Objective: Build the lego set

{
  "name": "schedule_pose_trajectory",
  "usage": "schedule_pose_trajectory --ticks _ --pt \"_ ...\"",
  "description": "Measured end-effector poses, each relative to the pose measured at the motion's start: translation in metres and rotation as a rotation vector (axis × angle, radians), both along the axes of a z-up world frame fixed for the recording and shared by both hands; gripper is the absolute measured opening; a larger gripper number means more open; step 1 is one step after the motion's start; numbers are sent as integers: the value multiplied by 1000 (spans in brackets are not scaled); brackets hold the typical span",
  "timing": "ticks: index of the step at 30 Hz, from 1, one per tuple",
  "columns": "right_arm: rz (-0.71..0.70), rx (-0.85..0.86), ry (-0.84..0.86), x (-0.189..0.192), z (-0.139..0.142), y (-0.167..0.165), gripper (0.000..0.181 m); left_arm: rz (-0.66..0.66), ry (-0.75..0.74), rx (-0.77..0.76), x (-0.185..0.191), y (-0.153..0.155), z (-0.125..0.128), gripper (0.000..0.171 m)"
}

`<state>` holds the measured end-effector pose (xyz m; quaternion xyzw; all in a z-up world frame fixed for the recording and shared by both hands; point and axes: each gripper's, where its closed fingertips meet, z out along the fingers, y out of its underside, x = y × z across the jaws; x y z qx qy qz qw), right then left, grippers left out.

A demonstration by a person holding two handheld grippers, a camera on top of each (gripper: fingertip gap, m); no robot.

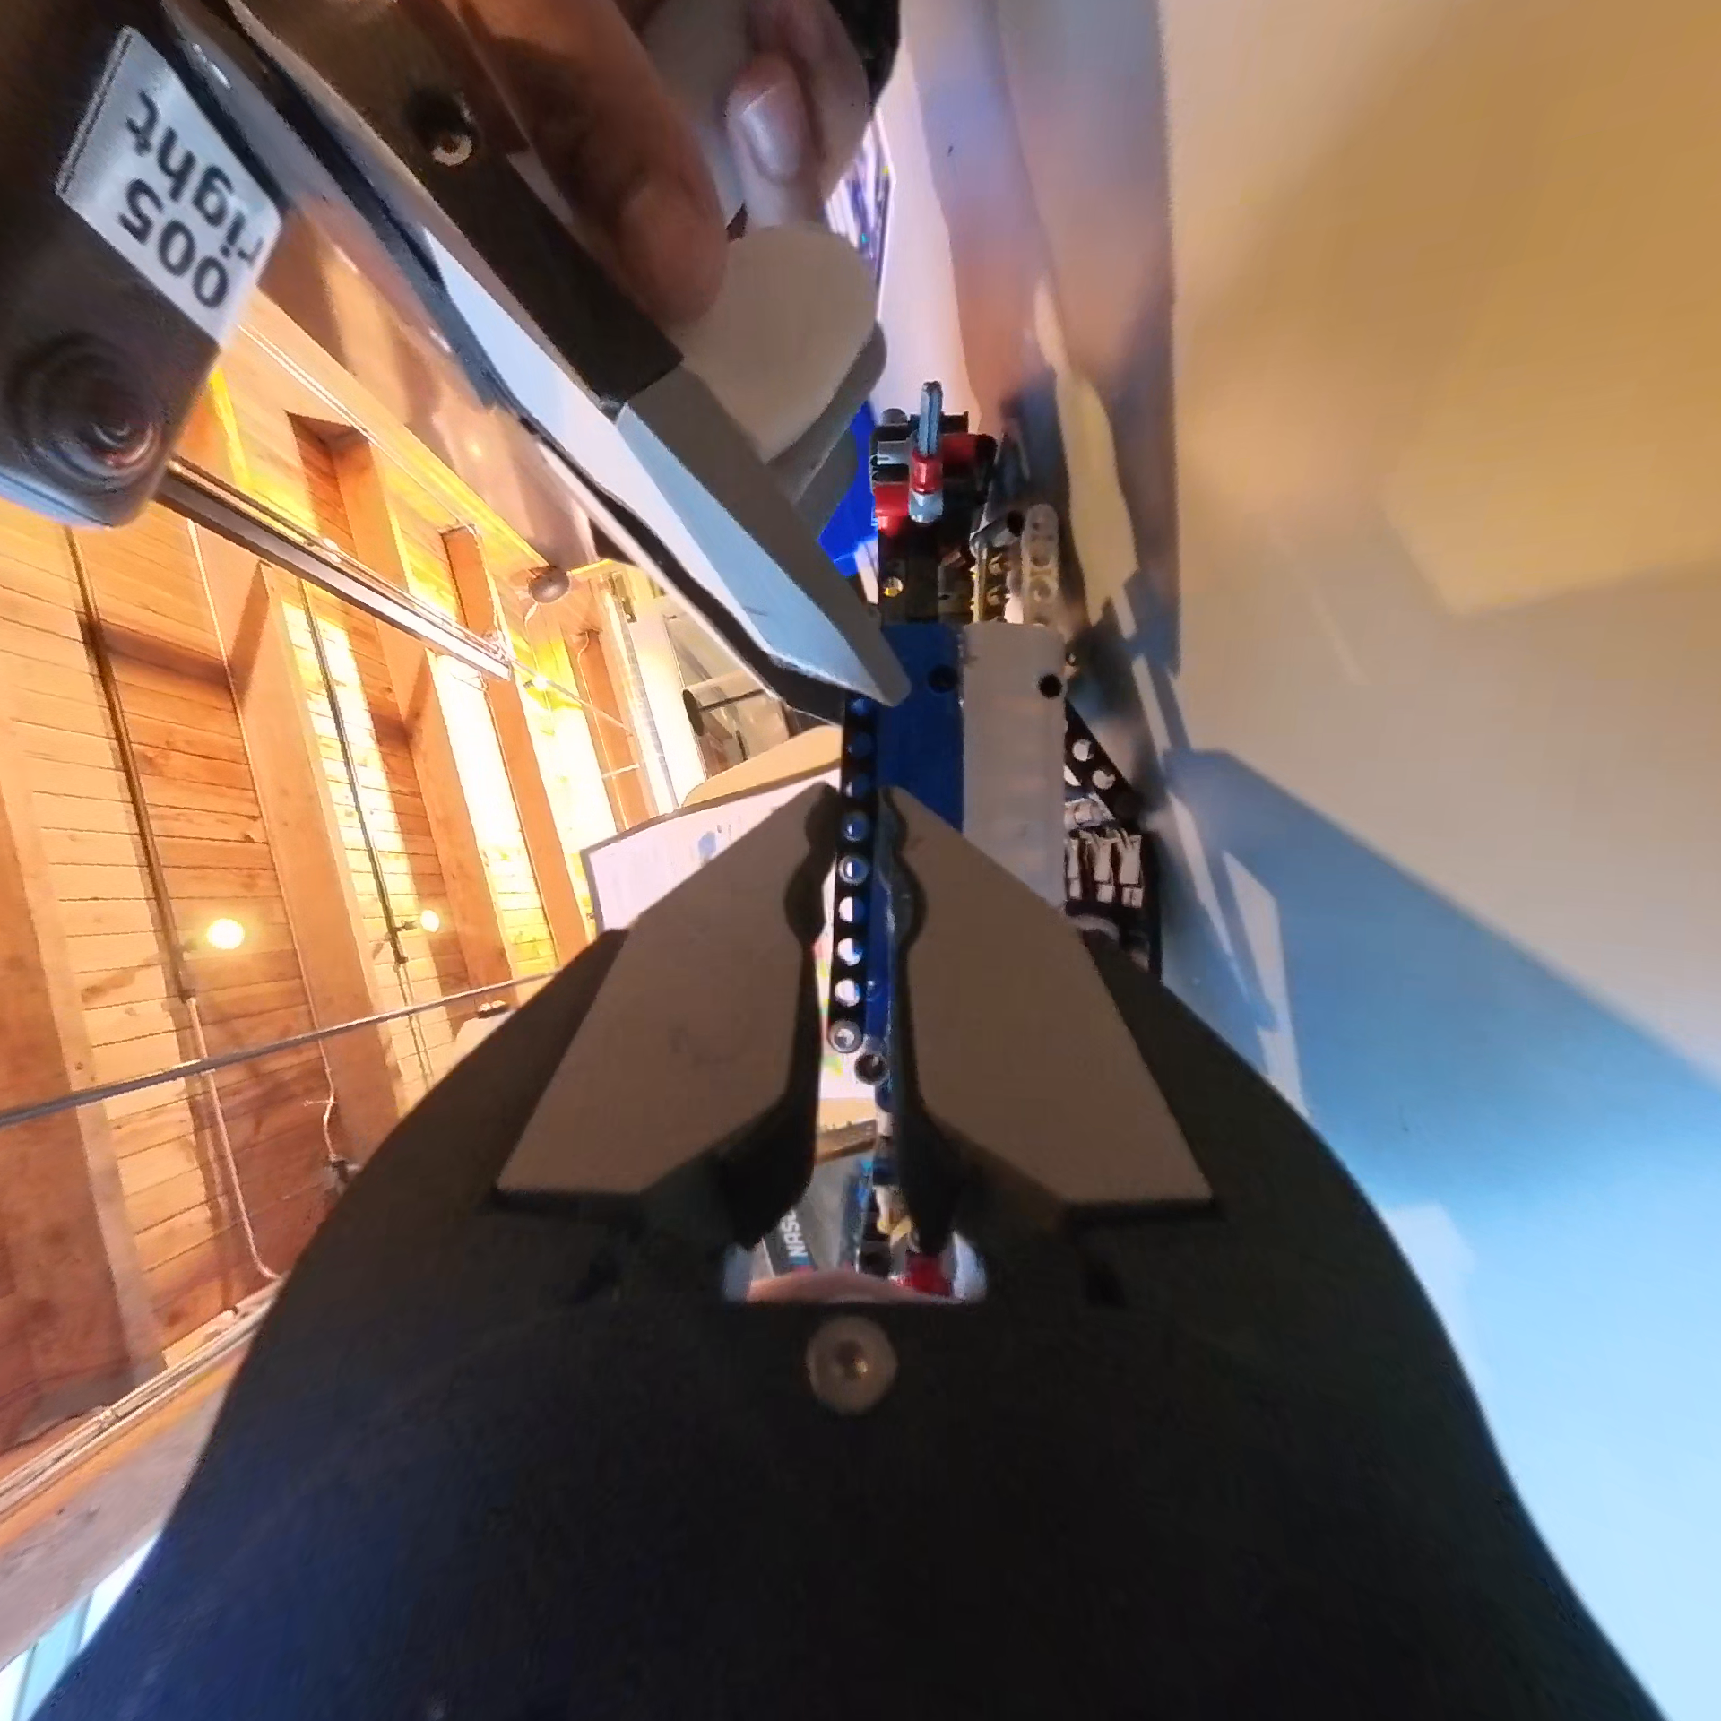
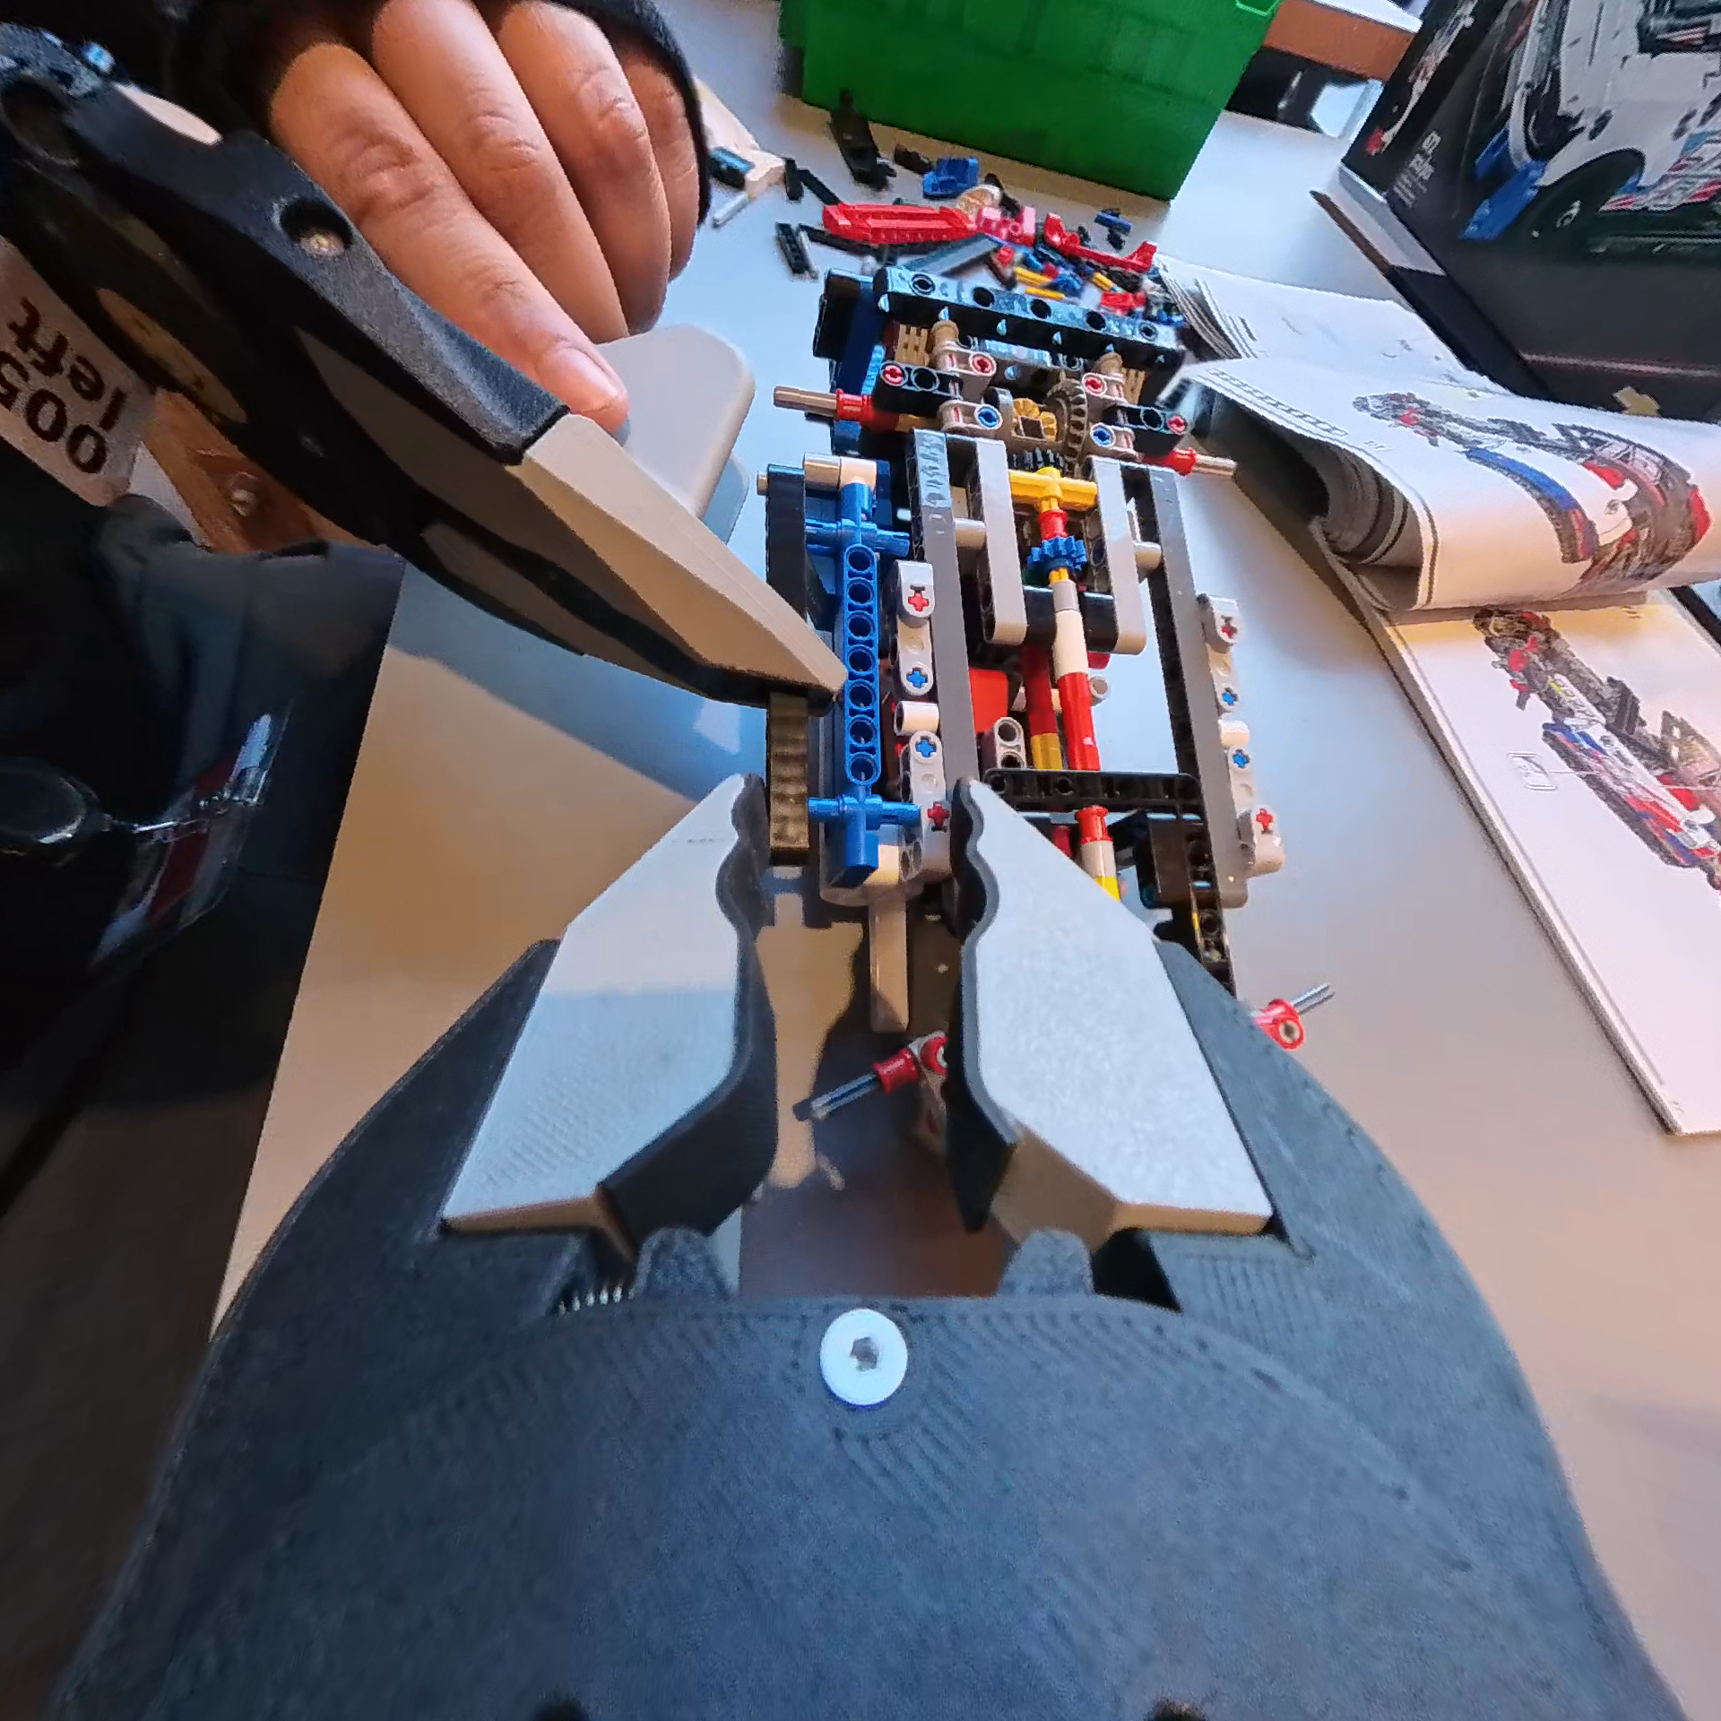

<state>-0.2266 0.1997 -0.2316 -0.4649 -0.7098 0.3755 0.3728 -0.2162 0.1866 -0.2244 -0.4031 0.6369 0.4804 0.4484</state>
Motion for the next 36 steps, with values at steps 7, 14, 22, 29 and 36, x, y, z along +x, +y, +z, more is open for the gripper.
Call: schedule_pose_trajectory --ticks 7,14,22,29,36 --pt "11 63 -20 -1 -2 0 37 1 13 14 0 -2 -1 4" --pt "26 50 -18 -1 -2 -1 37 18 36 -13 0 -4 1 4" --pt "35 -16 -22 -1 -1 -1 37 53 -119 -114 0 -4 -1 4" --pt "75 -6 -68 -1 -2 -6 30 62 -112 -26 0 -6 -1 4" --pt "30 35 -39 -5 -1 -3 30 63 -155 -5 -3 -2 1 5"
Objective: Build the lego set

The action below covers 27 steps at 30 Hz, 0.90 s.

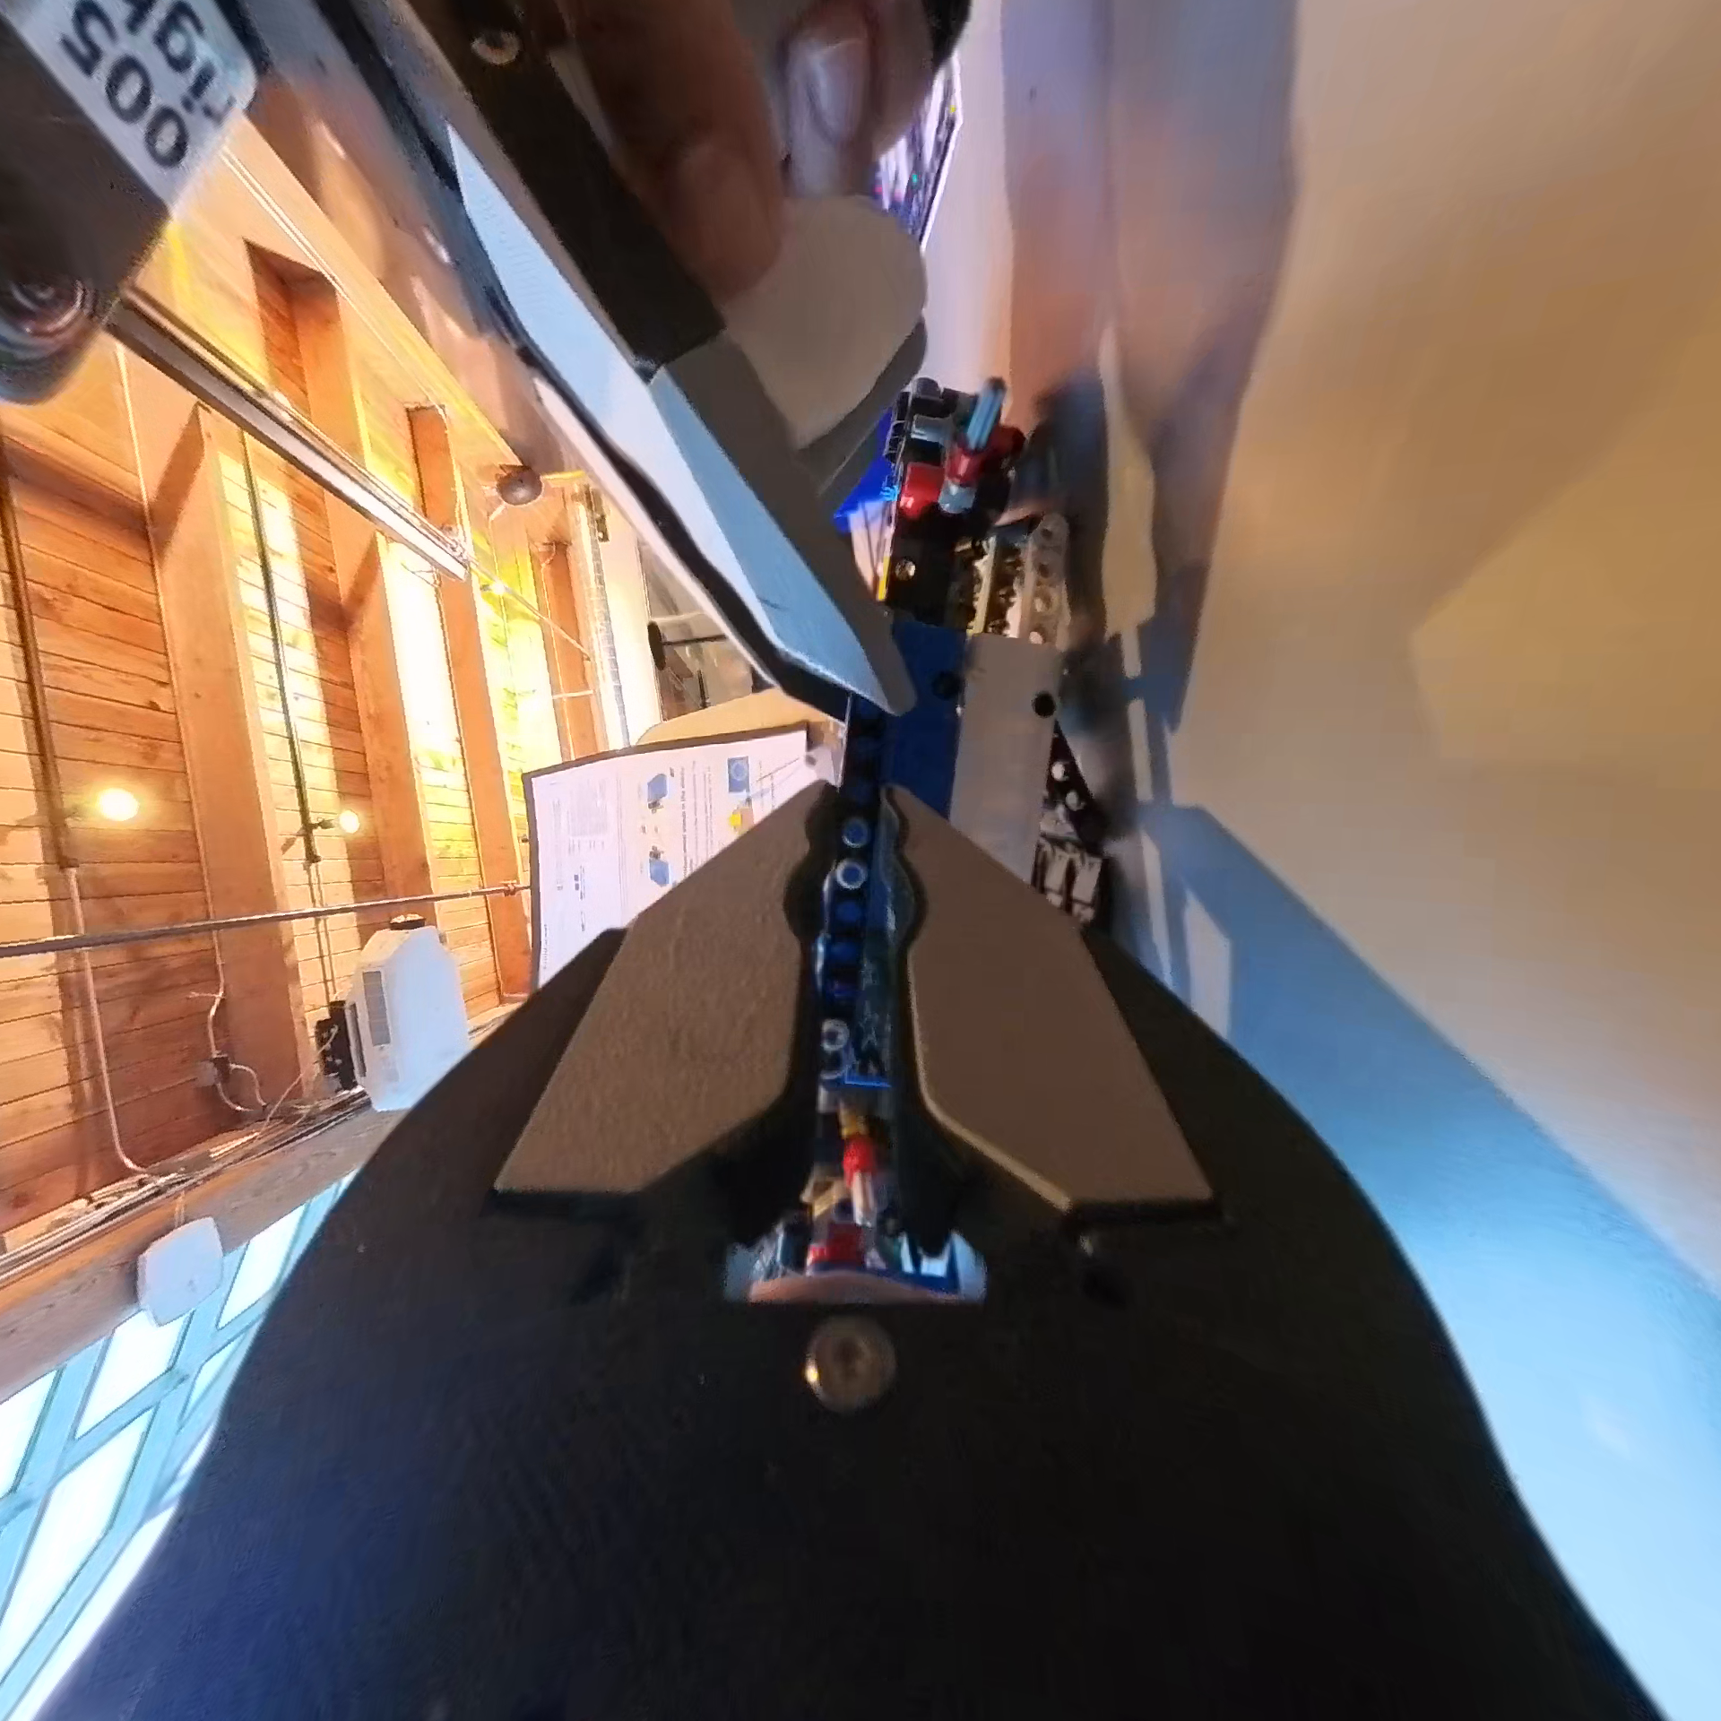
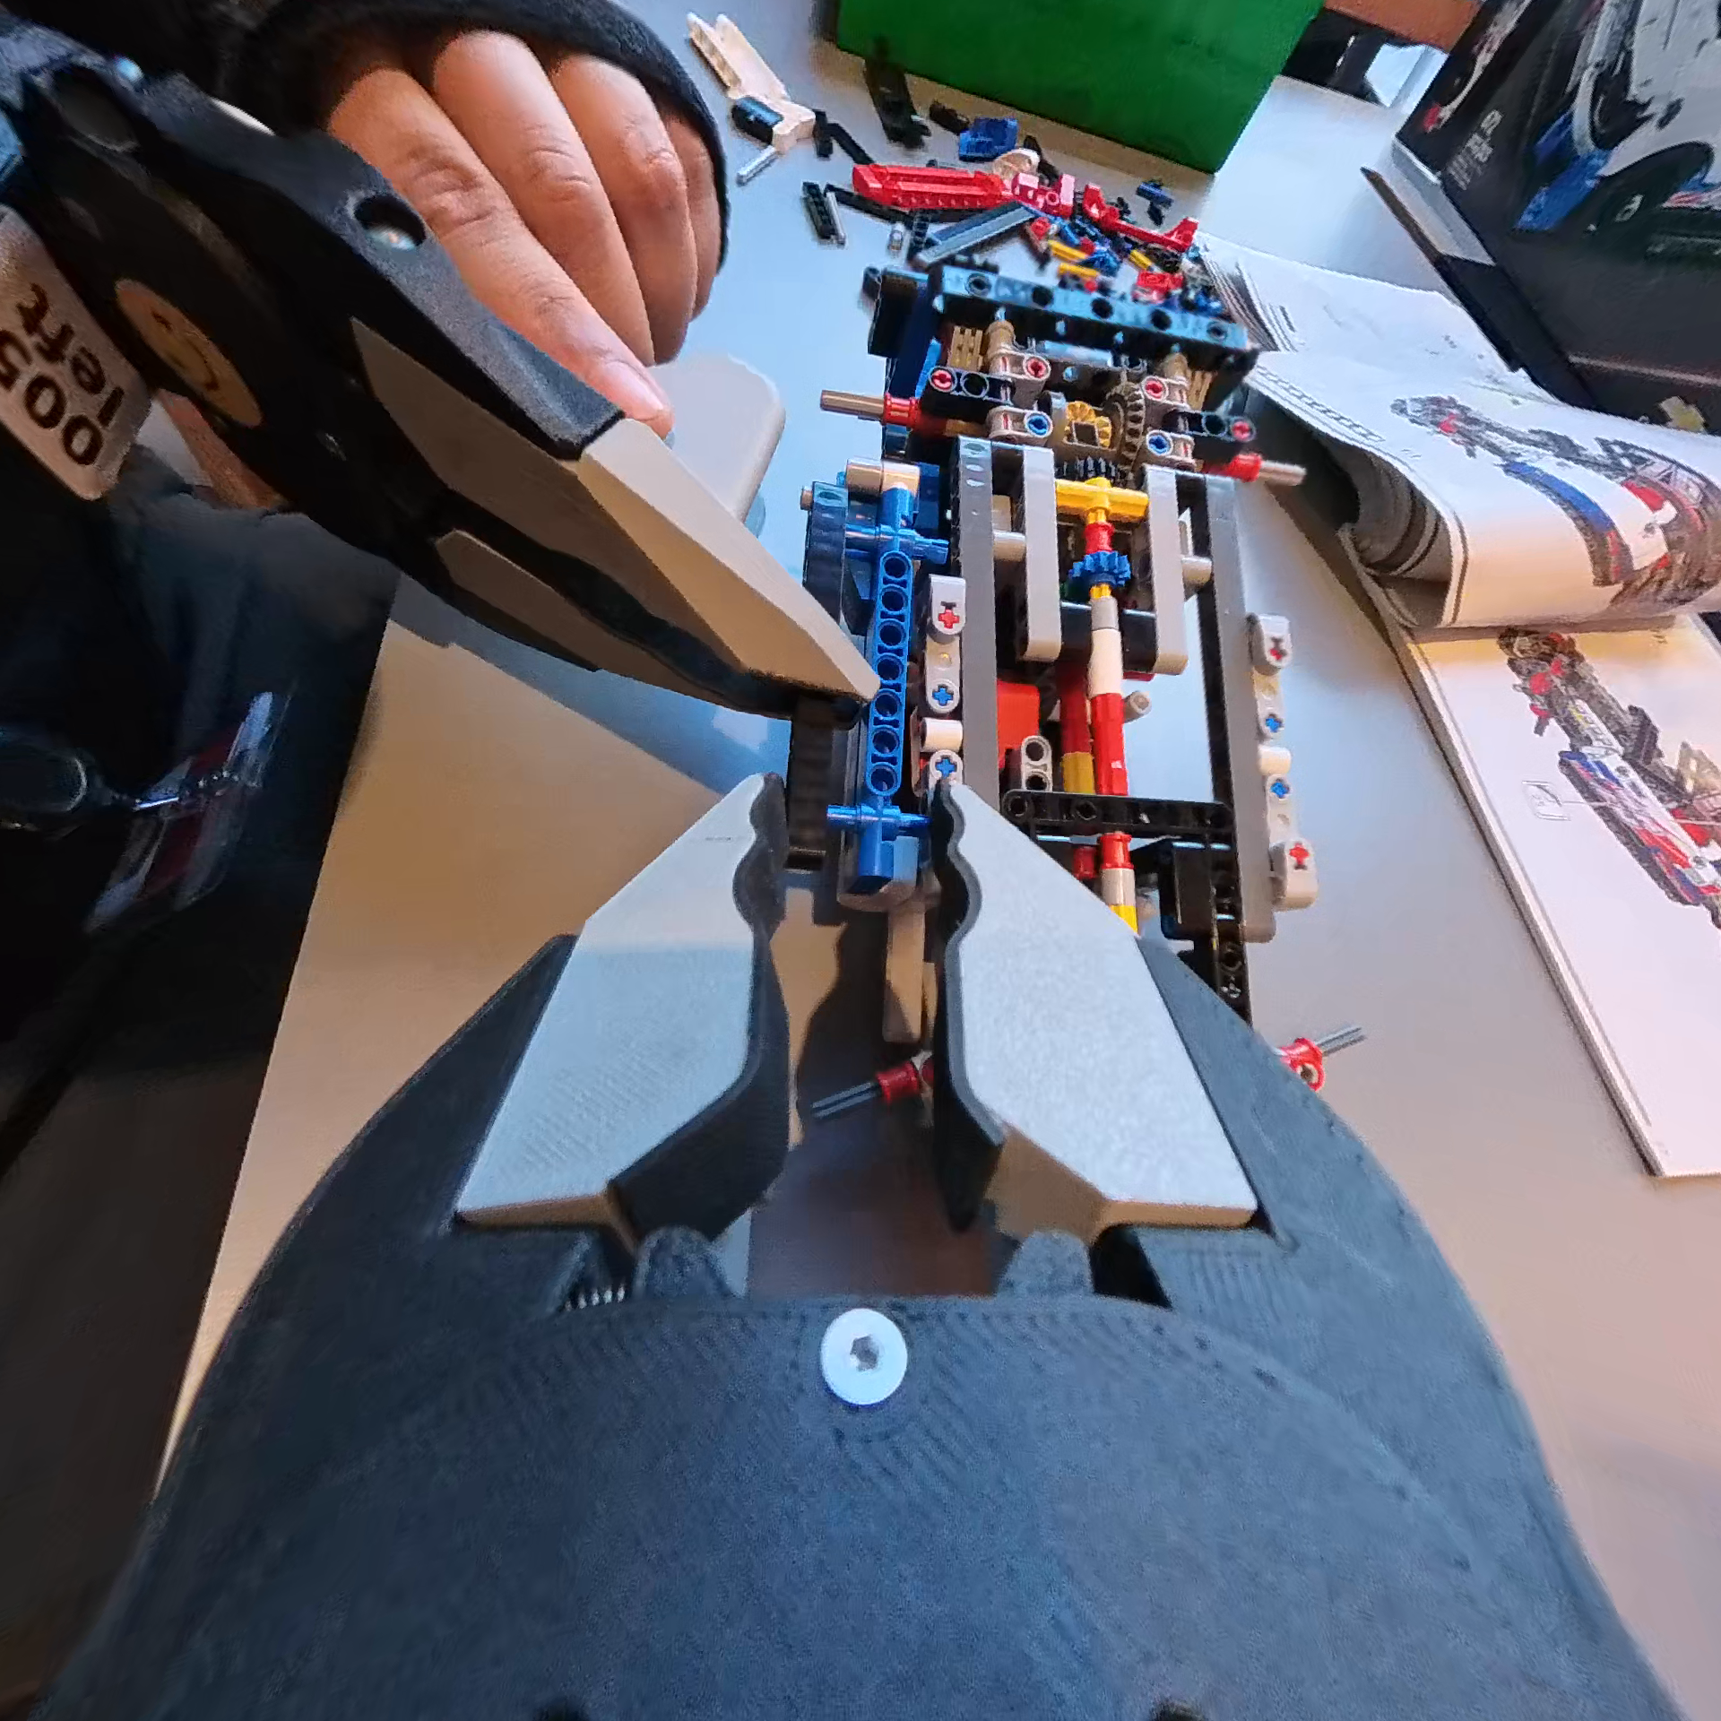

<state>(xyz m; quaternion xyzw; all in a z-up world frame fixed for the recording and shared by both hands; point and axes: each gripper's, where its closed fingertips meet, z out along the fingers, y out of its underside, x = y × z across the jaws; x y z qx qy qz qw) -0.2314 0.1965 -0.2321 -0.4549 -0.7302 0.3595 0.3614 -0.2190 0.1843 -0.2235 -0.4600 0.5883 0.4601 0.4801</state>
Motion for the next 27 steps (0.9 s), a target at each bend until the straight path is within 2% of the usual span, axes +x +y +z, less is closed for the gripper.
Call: schedule_pose_trajectory --ticks 11,27 --pt "16 19 -29 2 -1 -2 29 -10 -44 43 -10 -5 2 10" --pt "10 40 -45 3 -1 0 29 -34 50 99 -16 -8 3 5"
